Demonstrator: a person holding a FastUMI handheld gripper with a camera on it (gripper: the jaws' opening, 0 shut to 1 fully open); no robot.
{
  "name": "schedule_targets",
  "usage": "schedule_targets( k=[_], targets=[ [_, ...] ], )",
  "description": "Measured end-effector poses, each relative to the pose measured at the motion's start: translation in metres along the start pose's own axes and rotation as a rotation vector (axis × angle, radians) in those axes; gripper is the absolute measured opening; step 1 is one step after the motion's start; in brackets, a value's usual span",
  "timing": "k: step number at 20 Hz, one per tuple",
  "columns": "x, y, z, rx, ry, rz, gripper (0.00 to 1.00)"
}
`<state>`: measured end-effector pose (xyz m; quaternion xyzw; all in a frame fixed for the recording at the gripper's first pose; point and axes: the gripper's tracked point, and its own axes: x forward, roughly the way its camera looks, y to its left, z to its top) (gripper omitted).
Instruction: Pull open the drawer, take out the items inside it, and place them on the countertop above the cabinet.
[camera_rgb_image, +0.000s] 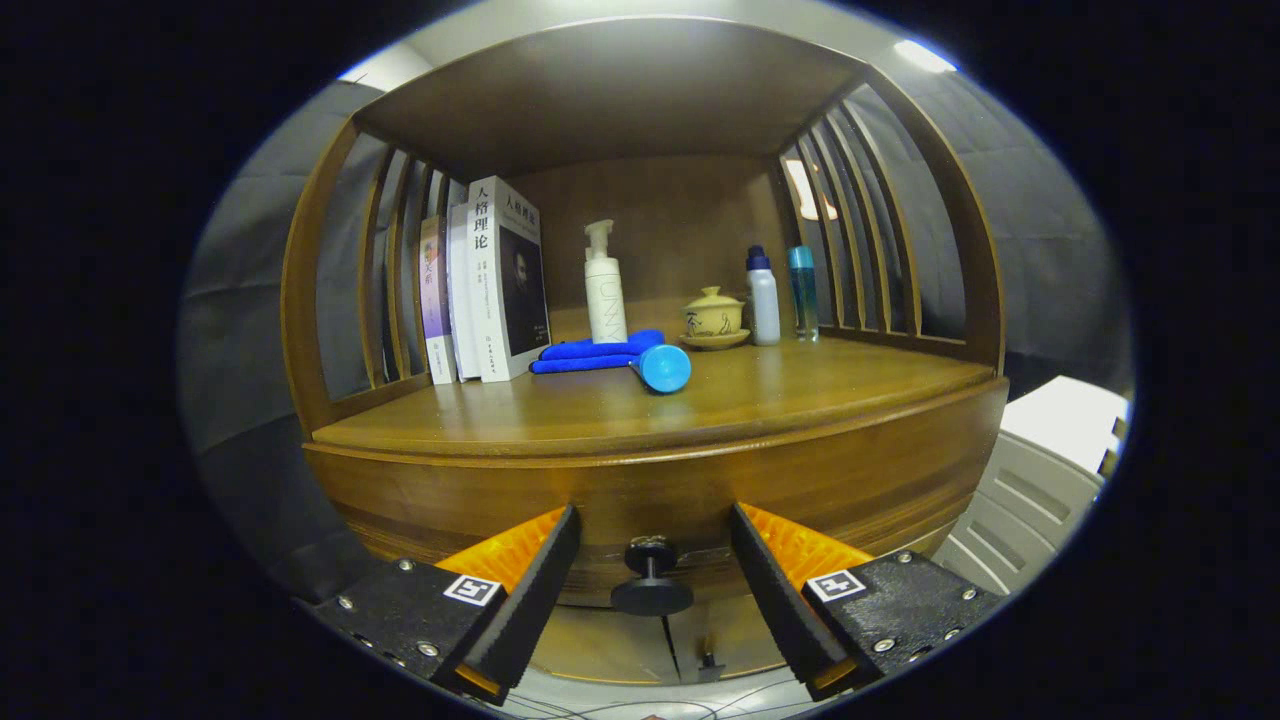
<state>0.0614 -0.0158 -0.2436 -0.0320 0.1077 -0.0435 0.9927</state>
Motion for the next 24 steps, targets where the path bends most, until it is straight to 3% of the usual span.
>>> schedule_targets(
  k=[7, 12, 15, 20, 24],
  targets=[
    [-0.039, -0.019, 0.067, -0.103, -0.107, 0.059, 0.95],
    [-0.078, -0.060, 0.133, -0.080, -0.113, 0.038, 0.95],
    [-0.091, -0.076, 0.176, -0.137, -0.131, 0.028, 0.94],
    [-0.115, -0.057, 0.237, -0.252, -0.208, 0.063, 0.94],
    [-0.144, -0.033, 0.263, -0.231, -0.268, 0.092, 0.95]
  ],
)
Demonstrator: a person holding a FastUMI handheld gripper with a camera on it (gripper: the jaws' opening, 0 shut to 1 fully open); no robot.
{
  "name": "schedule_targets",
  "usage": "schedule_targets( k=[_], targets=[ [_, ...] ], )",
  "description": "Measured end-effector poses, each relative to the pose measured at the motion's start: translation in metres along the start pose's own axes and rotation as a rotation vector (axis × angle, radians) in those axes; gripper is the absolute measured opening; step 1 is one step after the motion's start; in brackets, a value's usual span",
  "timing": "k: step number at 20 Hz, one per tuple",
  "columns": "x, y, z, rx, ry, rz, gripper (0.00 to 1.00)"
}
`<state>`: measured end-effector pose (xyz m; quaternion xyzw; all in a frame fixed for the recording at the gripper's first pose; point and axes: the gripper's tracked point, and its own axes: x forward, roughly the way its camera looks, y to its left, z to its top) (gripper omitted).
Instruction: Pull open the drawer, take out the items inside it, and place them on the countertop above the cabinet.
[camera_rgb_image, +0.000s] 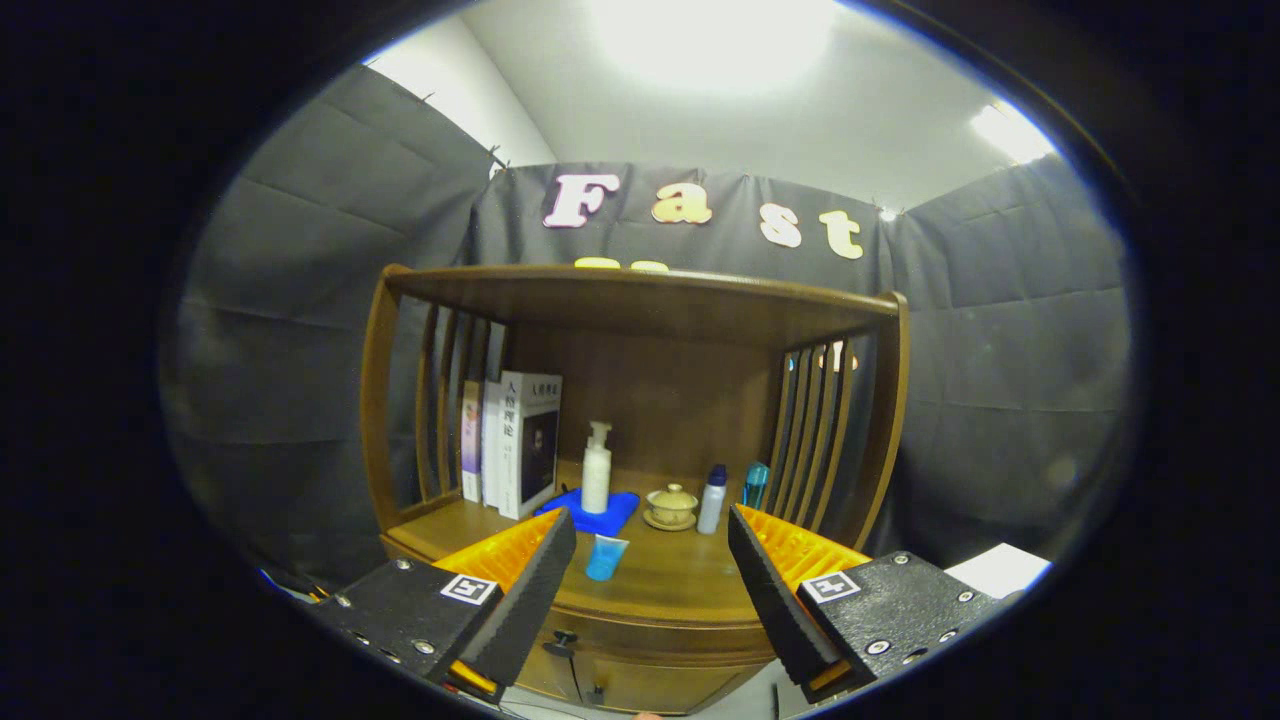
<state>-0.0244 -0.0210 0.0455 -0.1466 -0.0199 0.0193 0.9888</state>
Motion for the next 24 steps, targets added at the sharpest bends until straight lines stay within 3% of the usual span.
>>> schedule_targets(
  k=[4, 8, 13, 24],
  targets=[
    [-0.024, 0.017, 0.017, 0.029, -0.022, -0.015, 0.95],
    [-0.038, 0.043, 0.022, -0.078, -0.015, -0.015, 0.95],
    [-0.043, 0.100, 0.009, 0.013, 0.014, 0.079, 0.95],
    [-0.042, 0.093, 0.012, -0.025, -0.010, 0.046, 0.95]
  ],
)
